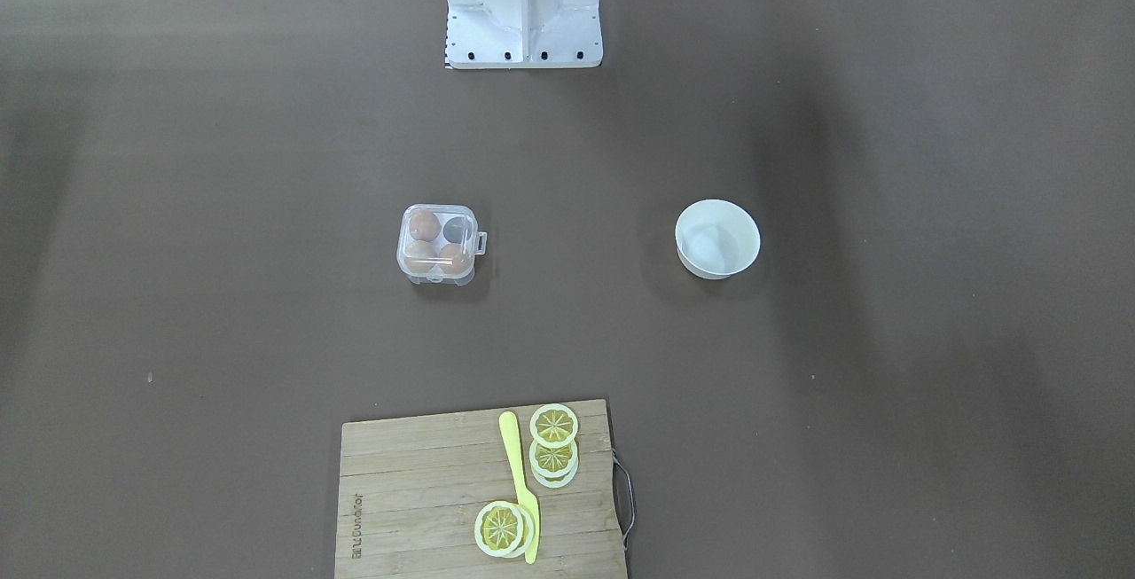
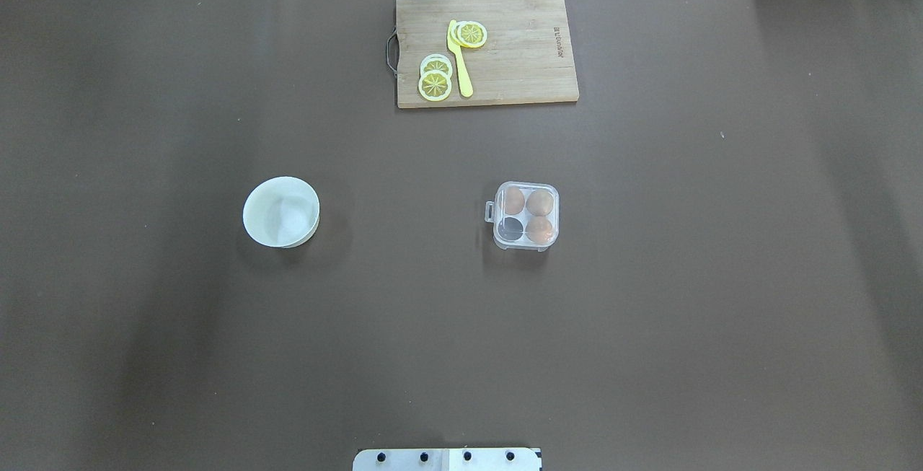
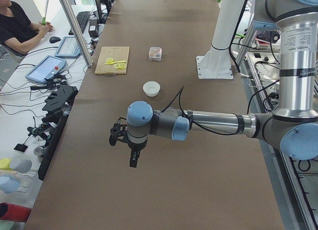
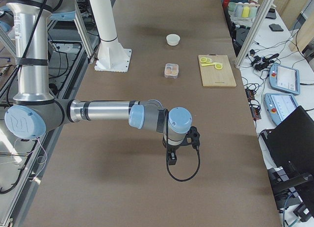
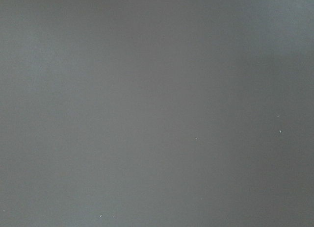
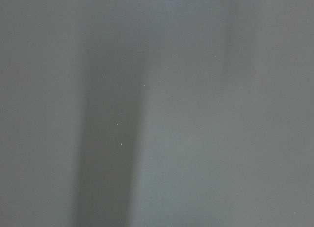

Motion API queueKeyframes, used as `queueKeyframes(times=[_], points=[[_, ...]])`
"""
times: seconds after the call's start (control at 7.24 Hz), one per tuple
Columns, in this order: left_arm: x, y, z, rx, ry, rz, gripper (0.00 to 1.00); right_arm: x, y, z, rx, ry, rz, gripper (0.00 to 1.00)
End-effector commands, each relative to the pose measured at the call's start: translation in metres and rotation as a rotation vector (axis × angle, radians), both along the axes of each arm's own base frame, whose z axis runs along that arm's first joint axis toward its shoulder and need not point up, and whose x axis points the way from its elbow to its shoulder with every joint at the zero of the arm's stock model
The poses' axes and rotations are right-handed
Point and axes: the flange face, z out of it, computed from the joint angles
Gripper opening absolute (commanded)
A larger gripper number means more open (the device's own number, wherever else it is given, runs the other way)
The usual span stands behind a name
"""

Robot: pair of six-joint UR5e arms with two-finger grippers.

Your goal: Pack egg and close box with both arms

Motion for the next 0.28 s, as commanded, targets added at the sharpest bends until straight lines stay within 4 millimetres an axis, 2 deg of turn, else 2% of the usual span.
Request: queueKeyframes(times=[0.0, 0.14], points=[[0.0001, 0.0004, 0.0008, -0.001, 0.001, 0.000, 0.98, -0.0001, 0.0013, 0.0007, -0.002, 0.000, 0.000, 1.00], [0.0004, 0.0012, 0.0020, -0.004, 0.005, 0.001, 0.98, 0.0000, 0.0006, 0.0000, -0.001, 0.000, 0.000, 1.00]])
